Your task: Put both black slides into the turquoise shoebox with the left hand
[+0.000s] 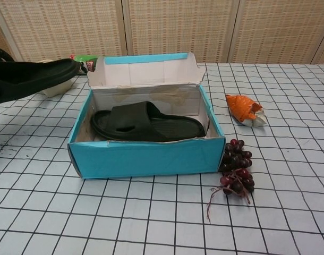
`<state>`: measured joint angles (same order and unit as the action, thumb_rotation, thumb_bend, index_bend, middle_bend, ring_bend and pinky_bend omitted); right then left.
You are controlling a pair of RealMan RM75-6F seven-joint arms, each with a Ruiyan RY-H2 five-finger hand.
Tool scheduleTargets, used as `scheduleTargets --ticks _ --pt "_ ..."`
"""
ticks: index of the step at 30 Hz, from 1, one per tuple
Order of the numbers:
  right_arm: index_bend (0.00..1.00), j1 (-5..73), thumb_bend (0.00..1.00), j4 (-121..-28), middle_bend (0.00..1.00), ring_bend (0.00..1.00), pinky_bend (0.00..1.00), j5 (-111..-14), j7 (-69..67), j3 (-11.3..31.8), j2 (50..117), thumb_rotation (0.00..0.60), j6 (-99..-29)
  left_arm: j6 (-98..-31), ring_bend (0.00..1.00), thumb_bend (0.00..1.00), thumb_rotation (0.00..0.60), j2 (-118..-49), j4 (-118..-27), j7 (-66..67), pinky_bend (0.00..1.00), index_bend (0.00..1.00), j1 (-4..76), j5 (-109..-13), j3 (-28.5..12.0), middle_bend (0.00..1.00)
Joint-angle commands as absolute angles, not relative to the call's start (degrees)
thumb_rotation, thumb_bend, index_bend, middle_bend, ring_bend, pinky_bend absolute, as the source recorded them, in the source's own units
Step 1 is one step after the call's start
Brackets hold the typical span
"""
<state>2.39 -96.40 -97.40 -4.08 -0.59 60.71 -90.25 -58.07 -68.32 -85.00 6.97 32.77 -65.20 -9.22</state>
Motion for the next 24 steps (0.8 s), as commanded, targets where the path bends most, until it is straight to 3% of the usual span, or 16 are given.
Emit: scheduleTargets --ticks 1,8,12,15,24 --pt "0.00 2.4 0.22 -96.4 0.00 0.00 0.00 -97.4 -4.2 -0.6 60.7 0.600 -90.2 -58.6 0.56 0.47 0.600 -64.3 -92.8 7.1 0.45 0.53 32.4 -65.6 -10.2 0.63" --pt "0.00 2.5 0.22 -96.4 0.00 0.00 0.00 -97.5 -4.6 -0.8 60.5 0.600 -89.9 -54.6 0.57 0.47 0.600 -59.2 -105.1 9.7 0.52 0.53 34.5 -63.4 -10.6 0.63" --pt "0.00 2.8 0.22 -96.3 0.00 0.00 0.00 -97.6 -4.8 -1.0 60.6 0.600 -89.3 -50.8 0.58 0.49 0.600 -57.1 -111.3 12.6 0.63 0.52 37.7 -59.3 -11.3 0.64" --pt "0.00 3.0 0.22 -96.3 0.00 0.00 0.00 -97.8 -4.9 -1.1 60.6 0.600 -88.9 -47.2 0.60 0.50 0.600 -56.2 -114.5 16.7 0.69 0.52 42.3 -53.4 -12.0 0.65" --pt "0.00 2.9 0.22 -96.2 0.00 0.00 0.00 -97.7 -5.3 -1.1 60.5 0.600 -89.3 -40.0 0.62 0.53 0.600 -58.2 -115.2 22.6 0.71 0.52 56.6 -33.4 -12.3 0.66"
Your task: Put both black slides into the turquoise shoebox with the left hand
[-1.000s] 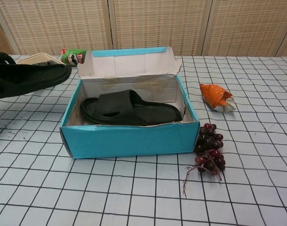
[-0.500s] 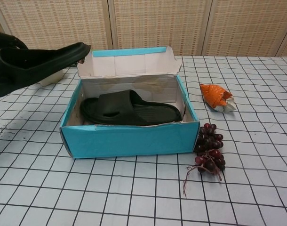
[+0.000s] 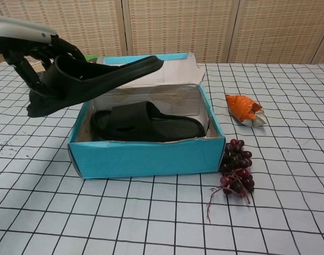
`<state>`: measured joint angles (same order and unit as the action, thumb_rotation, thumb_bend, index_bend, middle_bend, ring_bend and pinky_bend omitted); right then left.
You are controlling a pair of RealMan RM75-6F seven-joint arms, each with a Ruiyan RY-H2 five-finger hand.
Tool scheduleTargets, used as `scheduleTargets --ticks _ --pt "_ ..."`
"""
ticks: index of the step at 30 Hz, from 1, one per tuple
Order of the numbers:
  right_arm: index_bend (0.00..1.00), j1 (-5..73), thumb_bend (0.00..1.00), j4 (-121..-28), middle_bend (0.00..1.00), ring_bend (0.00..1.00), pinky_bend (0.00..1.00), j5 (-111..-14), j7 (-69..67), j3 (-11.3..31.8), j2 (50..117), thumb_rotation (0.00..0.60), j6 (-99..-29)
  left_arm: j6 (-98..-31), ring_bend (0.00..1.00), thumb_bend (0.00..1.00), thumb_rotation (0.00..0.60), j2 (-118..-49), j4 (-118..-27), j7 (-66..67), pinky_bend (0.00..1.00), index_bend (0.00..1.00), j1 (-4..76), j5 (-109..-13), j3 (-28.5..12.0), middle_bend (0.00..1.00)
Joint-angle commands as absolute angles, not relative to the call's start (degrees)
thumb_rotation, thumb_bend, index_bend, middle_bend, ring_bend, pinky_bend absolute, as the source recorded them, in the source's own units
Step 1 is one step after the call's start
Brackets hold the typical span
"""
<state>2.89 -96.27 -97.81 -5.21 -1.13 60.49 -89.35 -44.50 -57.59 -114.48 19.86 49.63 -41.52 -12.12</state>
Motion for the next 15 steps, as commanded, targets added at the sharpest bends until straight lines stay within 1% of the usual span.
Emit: scheduleTargets --ticks 1,4,9,13,15 --pt "0.00 2.9 0.22 -96.2 0.00 0.00 0.00 -97.6 -5.4 -1.1 60.4 0.600 -89.3 -39.2 0.63 0.53 0.600 -58.1 -115.2 22.6 0.72 0.52 57.9 -31.8 -12.2 0.66" --pt "0.00 3.0 0.22 -96.1 0.00 0.00 0.00 -97.5 -5.6 -1.1 60.4 0.600 -89.0 -37.1 0.64 0.54 0.600 -58.1 -115.1 22.5 0.73 0.52 61.7 -27.5 -11.6 0.67" --pt "0.00 3.3 0.22 -96.0 0.00 0.00 0.00 -97.3 -6.0 -1.1 60.4 0.600 -88.6 -33.6 0.65 0.54 0.600 -57.7 -114.9 20.3 0.75 0.53 66.3 -23.2 -11.0 0.68" --pt "0.00 3.4 0.22 -96.1 0.00 0.00 0.00 -97.4 -6.2 -1.2 60.3 0.600 -88.5 -29.6 0.65 0.54 0.600 -57.7 -112.6 18.1 0.75 0.53 69.7 -20.3 -9.9 0.68" --pt "0.00 3.4 0.22 -96.1 0.00 0.00 0.00 -97.5 -6.2 -1.2 60.2 0.600 -88.5 -28.6 0.65 0.54 0.600 -58.2 -111.1 17.7 0.75 0.52 71.3 -19.3 -8.8 0.68"
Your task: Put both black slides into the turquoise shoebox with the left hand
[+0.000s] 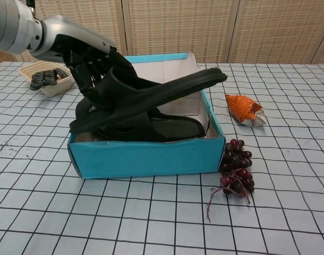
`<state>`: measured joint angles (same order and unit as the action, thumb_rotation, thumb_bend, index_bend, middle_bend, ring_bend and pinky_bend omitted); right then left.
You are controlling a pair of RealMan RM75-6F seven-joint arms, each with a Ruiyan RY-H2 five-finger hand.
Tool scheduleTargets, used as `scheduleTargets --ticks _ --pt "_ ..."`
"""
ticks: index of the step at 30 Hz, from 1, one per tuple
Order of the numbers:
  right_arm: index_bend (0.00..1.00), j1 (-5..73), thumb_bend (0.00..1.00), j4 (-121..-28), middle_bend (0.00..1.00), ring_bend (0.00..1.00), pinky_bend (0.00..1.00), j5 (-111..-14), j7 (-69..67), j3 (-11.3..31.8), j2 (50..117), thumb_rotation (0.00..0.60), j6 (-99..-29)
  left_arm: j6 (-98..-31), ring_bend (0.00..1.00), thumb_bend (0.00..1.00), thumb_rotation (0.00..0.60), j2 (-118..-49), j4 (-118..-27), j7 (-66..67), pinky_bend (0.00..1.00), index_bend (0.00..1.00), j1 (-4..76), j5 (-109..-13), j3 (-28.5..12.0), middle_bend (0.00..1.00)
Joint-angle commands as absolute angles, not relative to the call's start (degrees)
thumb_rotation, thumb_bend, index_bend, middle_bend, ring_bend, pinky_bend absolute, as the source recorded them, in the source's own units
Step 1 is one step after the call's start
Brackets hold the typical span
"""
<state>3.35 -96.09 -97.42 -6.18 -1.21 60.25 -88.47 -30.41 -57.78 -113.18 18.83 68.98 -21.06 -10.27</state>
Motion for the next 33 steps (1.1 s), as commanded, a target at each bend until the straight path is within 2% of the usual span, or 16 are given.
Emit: scheduleTargets --ticks 1,13,19,24,28,33 --pt "0.00 3.4 0.22 -96.1 0.00 0.00 0.00 -97.5 -6.2 -1.2 60.3 0.600 -88.5 -28.0 0.65 0.54 0.600 -58.7 -110.1 17.3 0.75 0.52 72.4 -18.4 -8.0 0.68" --pt "0.00 3.5 0.22 -96.0 0.00 0.00 0.00 -97.3 -6.9 -1.3 60.0 0.600 -88.2 -16.0 0.66 0.54 0.600 -61.1 -101.4 11.1 0.75 0.52 83.8 -11.4 1.4 0.69" --pt "0.00 3.6 0.22 -96.1 0.00 0.00 0.00 -97.6 -7.0 -1.5 60.0 0.600 -88.2 -10.3 0.66 0.54 0.600 -63.1 -96.8 6.6 0.76 0.52 87.1 -13.0 4.7 0.69" --pt "0.00 3.6 0.22 -96.1 0.00 0.00 0.00 -97.6 -7.0 -1.6 60.0 0.600 -88.1 -3.0 0.66 0.54 0.600 -65.5 -91.5 1.2 0.76 0.52 91.1 -14.2 9.2 0.69" --pt "0.00 3.7 0.22 -96.2 0.00 0.00 0.00 -97.7 -7.1 -1.7 59.9 0.600 -88.0 -2.6 0.66 0.54 0.600 -67.9 -88.3 -3.1 0.76 0.52 93.1 -16.6 12.1 0.69" --pt "0.00 3.6 0.22 -96.2 0.00 0.00 0.00 -97.8 -7.2 -1.7 59.8 0.600 -88.3 -2.1 0.66 0.54 0.600 -69.3 -86.8 -7.3 0.76 0.52 93.8 -19.4 13.4 0.69"
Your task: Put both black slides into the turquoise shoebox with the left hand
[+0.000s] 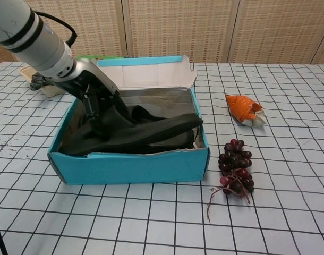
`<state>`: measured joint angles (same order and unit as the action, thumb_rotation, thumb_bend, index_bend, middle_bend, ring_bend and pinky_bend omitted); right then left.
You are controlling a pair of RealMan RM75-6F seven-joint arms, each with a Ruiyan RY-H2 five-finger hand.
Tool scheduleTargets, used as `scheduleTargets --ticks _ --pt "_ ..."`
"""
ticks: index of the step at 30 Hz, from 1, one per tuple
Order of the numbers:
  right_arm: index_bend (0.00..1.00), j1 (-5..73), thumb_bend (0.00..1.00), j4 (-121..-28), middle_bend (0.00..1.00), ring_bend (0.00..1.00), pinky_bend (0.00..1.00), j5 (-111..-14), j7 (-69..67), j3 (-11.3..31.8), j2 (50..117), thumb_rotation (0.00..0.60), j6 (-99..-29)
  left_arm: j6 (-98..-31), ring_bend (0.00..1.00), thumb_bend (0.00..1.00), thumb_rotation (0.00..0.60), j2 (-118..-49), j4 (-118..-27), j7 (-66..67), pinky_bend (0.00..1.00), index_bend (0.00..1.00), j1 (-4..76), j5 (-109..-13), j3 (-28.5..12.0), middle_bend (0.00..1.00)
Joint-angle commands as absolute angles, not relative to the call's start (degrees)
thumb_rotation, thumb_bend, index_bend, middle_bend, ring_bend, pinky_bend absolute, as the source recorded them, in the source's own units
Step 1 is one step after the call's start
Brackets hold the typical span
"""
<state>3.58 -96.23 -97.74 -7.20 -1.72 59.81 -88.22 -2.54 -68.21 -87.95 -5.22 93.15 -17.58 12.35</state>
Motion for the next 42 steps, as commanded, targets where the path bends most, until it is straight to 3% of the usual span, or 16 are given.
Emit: scheduleTargets --ticks 1,9,19,22,26,28,31,34,42 --pt "0.00 3.5 0.22 -96.3 0.00 0.00 0.00 -97.8 -7.3 -1.7 59.8 0.600 -88.3 -1.9 0.66 0.54 0.600 -69.6 -86.5 -8.0 0.76 0.52 94.0 -19.9 13.7 0.69" --pt "0.00 3.5 0.22 -96.4 0.00 0.00 0.00 -97.9 -7.4 -1.8 59.6 0.600 -88.5 2.0 0.66 0.53 0.600 -74.7 -80.9 -14.8 0.76 0.52 95.6 -24.1 16.7 0.70" --pt "0.00 3.5 0.22 -96.4 0.00 0.00 0.00 -97.8 -7.7 -1.8 59.5 0.600 -88.4 2.3 0.66 0.50 0.600 -78.2 -77.4 -19.2 0.75 0.50 94.9 -28.3 16.4 0.68" --pt "0.00 3.5 0.22 -96.4 0.00 0.00 0.00 -97.9 -7.8 -1.8 59.4 0.600 -88.6 -1.6 0.56 0.47 0.600 -77.7 -79.0 -19.5 0.66 0.37 93.5 -30.6 15.1 0.58" --pt "0.00 3.3 0.22 -96.4 0.00 0.00 0.00 -98.0 -7.8 -1.9 59.4 0.600 -88.9 -5.5 0.31 0.42 0.600 -75.8 -82.2 -19.7 0.48 0.07 91.5 -33.1 13.2 0.23" --pt "0.00 3.3 0.22 -96.4 0.00 0.00 0.00 -98.2 -7.8 -1.9 59.4 0.600 -89.0 -6.4 0.24 0.42 0.600 -74.7 -83.5 -19.8 0.42 0.02 90.5 -34.3 12.3 0.15" --pt "0.00 3.2 0.22 -96.5 0.00 0.00 0.00 -98.2 -7.7 -1.9 59.4 0.600 -89.1 -8.0 0.13 0.41 0.600 -72.7 -85.6 -19.7 0.30 0.00 89.0 -36.0 10.8 0.04" --pt "0.00 3.2 0.22 -96.5 0.00 0.00 0.00 -98.3 -7.6 -2.0 59.4 0.600 -89.0 -8.9 0.07 0.41 0.600 -70.4 -87.8 -19.9 0.21 0.00 87.5 -37.6 9.0 0.00" --pt "0.00 3.2 0.22 -96.7 0.00 0.00 0.00 -98.4 -6.9 -2.0 59.6 0.600 -88.9 -9.0 0.02 0.37 0.600 -66.7 -90.3 -20.5 0.16 0.00 83.4 -40.8 5.5 0.00"
